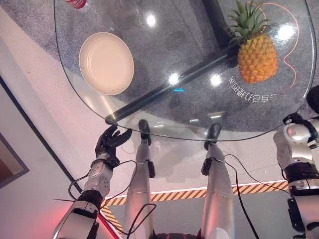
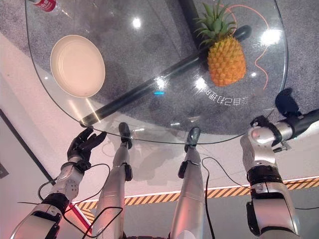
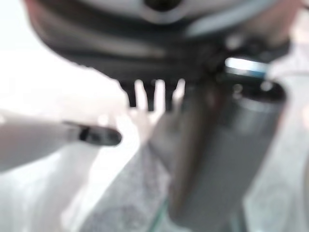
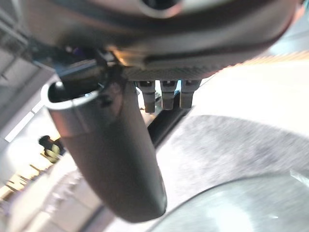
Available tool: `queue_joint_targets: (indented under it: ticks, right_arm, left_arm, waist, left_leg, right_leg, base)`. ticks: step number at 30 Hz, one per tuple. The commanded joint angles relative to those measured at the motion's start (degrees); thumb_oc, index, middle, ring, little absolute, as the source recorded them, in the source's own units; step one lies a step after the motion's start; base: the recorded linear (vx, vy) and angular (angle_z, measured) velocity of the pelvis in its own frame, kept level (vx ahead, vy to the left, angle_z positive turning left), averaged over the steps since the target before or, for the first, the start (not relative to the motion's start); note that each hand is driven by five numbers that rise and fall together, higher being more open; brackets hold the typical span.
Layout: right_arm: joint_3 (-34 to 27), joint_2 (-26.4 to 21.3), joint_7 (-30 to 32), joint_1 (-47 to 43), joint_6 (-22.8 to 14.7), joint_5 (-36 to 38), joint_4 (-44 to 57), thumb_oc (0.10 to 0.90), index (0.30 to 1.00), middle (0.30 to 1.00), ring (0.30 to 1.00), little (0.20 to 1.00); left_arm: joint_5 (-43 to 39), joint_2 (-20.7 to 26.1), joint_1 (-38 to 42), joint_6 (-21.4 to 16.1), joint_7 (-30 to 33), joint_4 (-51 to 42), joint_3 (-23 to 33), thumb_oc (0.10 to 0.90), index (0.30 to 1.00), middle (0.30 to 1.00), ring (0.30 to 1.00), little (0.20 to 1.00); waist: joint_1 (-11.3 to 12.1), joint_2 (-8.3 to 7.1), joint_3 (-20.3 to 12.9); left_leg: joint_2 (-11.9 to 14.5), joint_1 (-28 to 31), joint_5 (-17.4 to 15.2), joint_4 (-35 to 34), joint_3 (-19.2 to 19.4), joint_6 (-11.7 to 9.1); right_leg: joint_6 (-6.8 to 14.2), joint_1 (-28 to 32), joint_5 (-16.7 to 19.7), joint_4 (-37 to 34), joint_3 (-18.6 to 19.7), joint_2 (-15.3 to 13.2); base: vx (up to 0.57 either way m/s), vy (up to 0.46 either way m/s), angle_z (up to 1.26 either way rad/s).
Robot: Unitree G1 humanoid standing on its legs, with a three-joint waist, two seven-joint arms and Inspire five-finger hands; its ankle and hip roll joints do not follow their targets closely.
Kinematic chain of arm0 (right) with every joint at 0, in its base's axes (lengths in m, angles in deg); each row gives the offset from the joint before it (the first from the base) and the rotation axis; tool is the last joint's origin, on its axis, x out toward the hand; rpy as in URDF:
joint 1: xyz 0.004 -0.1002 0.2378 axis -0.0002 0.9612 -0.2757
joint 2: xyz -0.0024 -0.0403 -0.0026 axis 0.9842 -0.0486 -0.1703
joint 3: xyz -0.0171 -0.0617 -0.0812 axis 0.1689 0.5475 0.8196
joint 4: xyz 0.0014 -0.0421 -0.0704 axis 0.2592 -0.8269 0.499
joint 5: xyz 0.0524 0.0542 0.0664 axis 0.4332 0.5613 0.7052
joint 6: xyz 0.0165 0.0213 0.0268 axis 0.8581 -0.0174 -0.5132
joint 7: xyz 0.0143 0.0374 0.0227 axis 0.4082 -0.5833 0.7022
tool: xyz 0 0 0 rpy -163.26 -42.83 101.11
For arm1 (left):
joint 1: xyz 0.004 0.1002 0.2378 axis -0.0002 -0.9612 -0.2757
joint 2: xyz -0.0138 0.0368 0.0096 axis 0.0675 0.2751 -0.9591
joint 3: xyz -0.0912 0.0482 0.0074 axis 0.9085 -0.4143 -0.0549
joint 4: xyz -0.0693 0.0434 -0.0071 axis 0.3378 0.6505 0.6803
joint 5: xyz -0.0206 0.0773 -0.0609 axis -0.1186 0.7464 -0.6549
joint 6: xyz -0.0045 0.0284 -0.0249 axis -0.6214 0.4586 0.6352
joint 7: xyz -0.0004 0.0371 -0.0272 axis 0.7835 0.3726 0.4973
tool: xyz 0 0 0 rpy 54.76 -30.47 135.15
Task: Pick up the fruit to the plate
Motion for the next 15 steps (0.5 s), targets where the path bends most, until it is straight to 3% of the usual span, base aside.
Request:
queue_joint_targets:
  ticks: [1, 7, 12, 15]
  right_arm:
    - [-4.43, -7.20, 8.49, 0.92, -3.36, -11.78, 8.14, 0.800, 0.900, 0.900, 0.900, 0.900]
    - [-3.83, -5.44, 4.57, 3.30, -1.12, -26.12, 26.29, 0.800, 0.900, 0.900, 0.900, 0.900]
    - [-2.27, -4.31, -1.46, 4.48, 0.79, -28.32, 32.27, 0.800, 0.900, 0.900, 0.900, 0.900]
    - [0.19, -3.36, -8.42, 5.02, 2.61, -28.65, 35.24, 0.800, 0.900, 0.900, 0.900, 0.900]
  left_arm:
    - [1.17, 4.18, -0.77, 0.91, 6.60, 7.86, 3.71, 0.800, 0.900, 0.900, 0.900, 0.900]
    - [2.14, 1.68, -3.03, 0.34, 6.18, 6.42, 5.70, 0.800, 0.900, 0.900, 0.900, 0.900]
    - [2.97, 0.54, -4.14, -0.19, 6.07, 5.75, 6.59, 0.800, 0.900, 0.900, 0.900, 0.900]
    - [3.57, -0.05, -4.62, -0.31, 6.02, 5.32, 6.85, 0.800, 0.900, 0.900, 0.900, 0.900]
  waist:
    - [-0.58, -1.75, -0.09]
    - [-1.38, -0.86, -0.09]
    - [-1.52, -0.54, -0.09]
    - [-1.45, -0.36, -0.09]
  left_leg:
    - [1.19, -0.07, -6.19, 5.59, -3.93, -1.65]
    - [0.84, 0.37, -5.53, 4.70, -3.23, -1.33]
    - [0.69, 0.24, -5.24, 4.64, -2.84, -1.22]
    - [0.65, 0.21, -5.06, 4.68, -2.51, -1.24]
  right_leg:
    - [1.71, -0.09, 8.89, -4.21, -3.33, -0.73]
    - [1.76, -0.25, 8.56, -4.41, -2.58, -0.71]
    - [1.76, -0.45, 8.44, -4.38, -2.40, -0.93]
    - [1.70, -0.44, 8.42, -4.45, -2.39, -0.98]
  base:
    - [0.00, 0.058, -0.03]
    - [0.00, 0.071, -0.01]
    - [0.00, 0.008, 0.00]
    - [0.00, 0.000, 0.00]
